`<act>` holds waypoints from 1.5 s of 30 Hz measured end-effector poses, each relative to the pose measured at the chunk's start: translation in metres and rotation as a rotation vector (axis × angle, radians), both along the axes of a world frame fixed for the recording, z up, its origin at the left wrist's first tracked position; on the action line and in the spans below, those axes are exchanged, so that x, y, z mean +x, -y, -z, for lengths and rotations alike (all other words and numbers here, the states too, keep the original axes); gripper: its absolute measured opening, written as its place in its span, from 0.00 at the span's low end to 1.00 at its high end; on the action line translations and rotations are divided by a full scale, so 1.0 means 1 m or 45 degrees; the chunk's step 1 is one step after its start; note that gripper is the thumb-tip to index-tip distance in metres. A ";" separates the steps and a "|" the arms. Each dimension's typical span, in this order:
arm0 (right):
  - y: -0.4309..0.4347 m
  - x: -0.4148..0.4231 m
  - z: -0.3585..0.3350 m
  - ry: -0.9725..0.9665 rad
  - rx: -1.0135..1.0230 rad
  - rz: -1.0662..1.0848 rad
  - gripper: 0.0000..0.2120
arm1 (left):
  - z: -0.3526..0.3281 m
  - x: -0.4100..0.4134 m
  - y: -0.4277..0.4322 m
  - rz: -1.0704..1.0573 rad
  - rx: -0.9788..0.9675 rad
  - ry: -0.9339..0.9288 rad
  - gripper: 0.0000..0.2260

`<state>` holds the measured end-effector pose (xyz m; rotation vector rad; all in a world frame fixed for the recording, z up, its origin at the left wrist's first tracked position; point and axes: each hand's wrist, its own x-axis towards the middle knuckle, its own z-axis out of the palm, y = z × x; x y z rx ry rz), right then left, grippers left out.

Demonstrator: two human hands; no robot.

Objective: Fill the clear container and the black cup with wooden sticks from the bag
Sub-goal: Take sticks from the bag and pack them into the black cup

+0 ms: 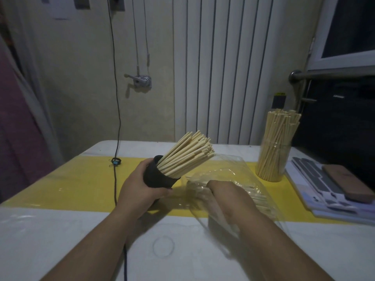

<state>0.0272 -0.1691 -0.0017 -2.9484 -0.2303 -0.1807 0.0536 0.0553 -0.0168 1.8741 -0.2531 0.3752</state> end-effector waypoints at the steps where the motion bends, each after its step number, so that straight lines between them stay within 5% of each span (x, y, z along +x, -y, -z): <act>1: -0.001 -0.004 -0.005 0.002 0.010 0.054 0.04 | 0.000 0.000 0.000 -0.002 -0.007 -0.003 0.33; 4: -0.001 -0.011 -0.020 0.024 -0.022 0.105 0.04 | 0.001 0.001 -0.001 -0.007 -0.018 -0.016 0.34; 9: 0.000 -0.033 -0.041 0.120 0.006 0.119 0.18 | 0.000 0.001 -0.001 -0.019 -0.041 -0.028 0.34; 14: 0.001 -0.043 -0.058 0.312 -0.025 0.131 0.16 | 0.001 0.003 -0.001 -0.028 -0.068 -0.051 0.35; 19: 0.003 -0.045 -0.059 0.808 -0.056 0.043 0.17 | 0.001 0.004 -0.002 -0.023 -0.063 -0.071 0.36; 22: 0.010 -0.036 -0.052 1.277 0.148 -0.231 0.19 | 0.000 0.003 -0.002 -0.015 -0.058 -0.068 0.35; 25: 0.012 -0.029 -0.047 1.471 0.300 -0.281 0.22 | 0.000 0.003 -0.003 -0.010 -0.050 -0.064 0.35; 29: 0.013 -0.031 -0.046 1.538 0.505 -0.225 0.25 | 0.000 0.003 -0.002 -0.003 -0.049 -0.057 0.35; 35: 0.014 -0.033 -0.048 1.558 0.863 -0.177 0.16 | 0.000 0.002 -0.002 0.021 -0.017 -0.046 0.35; 41: 0.004 -0.042 -0.060 1.209 1.691 -0.158 0.08 | -0.001 0.001 -0.001 0.040 0.032 -0.043 0.36; 45: -0.005 -0.046 -0.062 1.010 1.773 -0.184 0.09 | -0.003 -0.001 0.001 0.053 0.115 -0.015 0.35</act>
